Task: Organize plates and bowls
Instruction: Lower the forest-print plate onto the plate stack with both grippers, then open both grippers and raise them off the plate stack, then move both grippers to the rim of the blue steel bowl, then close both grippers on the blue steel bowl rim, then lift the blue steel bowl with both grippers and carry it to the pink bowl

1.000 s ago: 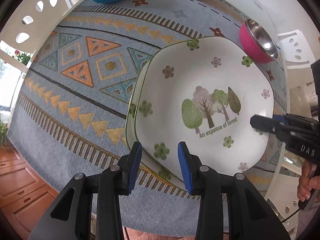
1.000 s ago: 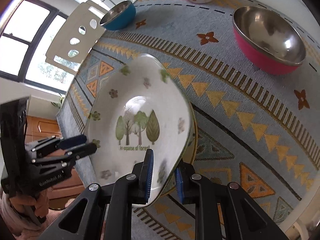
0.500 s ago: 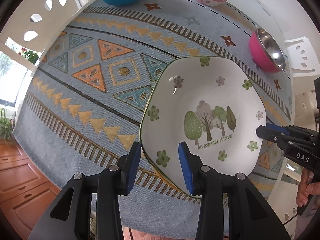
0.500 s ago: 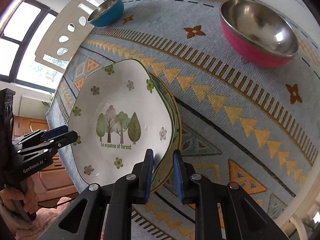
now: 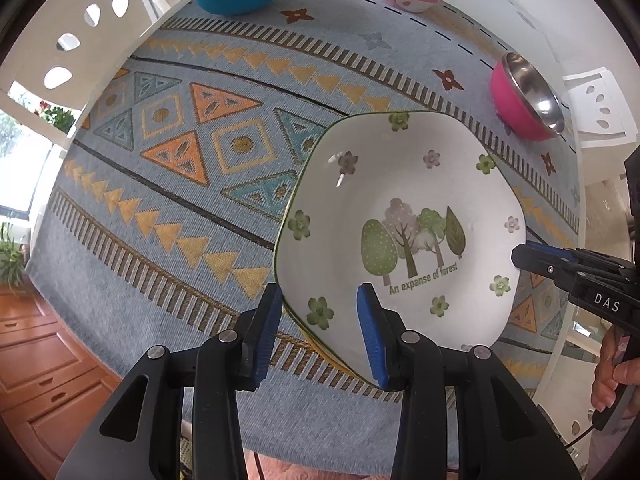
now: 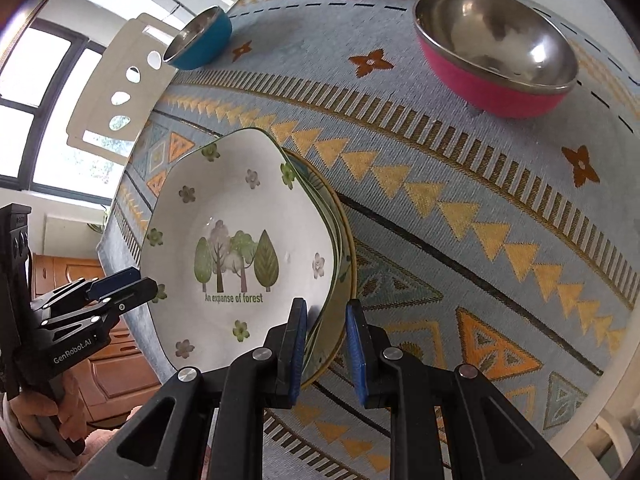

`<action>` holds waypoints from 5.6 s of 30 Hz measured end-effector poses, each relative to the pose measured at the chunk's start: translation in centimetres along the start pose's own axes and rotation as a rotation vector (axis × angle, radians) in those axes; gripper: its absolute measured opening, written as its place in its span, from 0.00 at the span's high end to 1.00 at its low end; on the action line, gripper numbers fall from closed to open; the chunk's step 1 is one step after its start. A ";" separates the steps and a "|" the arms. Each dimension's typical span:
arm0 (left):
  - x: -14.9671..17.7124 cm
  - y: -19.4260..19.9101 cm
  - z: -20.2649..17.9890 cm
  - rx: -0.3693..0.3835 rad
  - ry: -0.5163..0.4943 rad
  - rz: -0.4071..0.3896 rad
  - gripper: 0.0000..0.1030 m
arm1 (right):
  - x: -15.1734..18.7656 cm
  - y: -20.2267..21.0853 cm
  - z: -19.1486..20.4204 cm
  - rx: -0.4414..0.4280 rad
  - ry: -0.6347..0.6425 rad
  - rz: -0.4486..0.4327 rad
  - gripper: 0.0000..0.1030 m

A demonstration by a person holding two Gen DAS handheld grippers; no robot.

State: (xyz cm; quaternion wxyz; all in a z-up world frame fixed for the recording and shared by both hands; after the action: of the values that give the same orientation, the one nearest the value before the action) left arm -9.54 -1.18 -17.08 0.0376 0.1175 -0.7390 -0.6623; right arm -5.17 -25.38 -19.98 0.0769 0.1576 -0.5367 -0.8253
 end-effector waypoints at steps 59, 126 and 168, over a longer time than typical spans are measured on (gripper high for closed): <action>-27.0 1.5 6.9 0.055 0.084 -0.136 0.42 | -23.4 1.5 7.4 -0.079 -0.070 -0.164 0.30; -34.5 -2.8 4.4 0.134 0.126 -0.296 0.78 | -34.9 -6.7 4.4 -0.114 -0.104 -0.272 0.75; -35.1 -0.6 -14.8 0.264 -0.142 -0.309 0.76 | -31.3 5.6 -8.8 0.028 -0.282 -0.483 0.75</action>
State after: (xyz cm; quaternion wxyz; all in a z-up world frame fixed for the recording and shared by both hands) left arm 27.73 -7.76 -12.41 -0.1325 0.1863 -0.7935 -0.5640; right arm 26.99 -25.96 -12.61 -0.1995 0.1655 -0.5004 -0.8261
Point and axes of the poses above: each gripper's, at about its wrist camera, not at the fingertips, and y roughly against the way its jaws point, z to its left, x to its underside, the point moved 6 cm from there along -y, roughly the way its jaws point, and after that the axes turned 14 degrees about y, right-handed, at the moved point
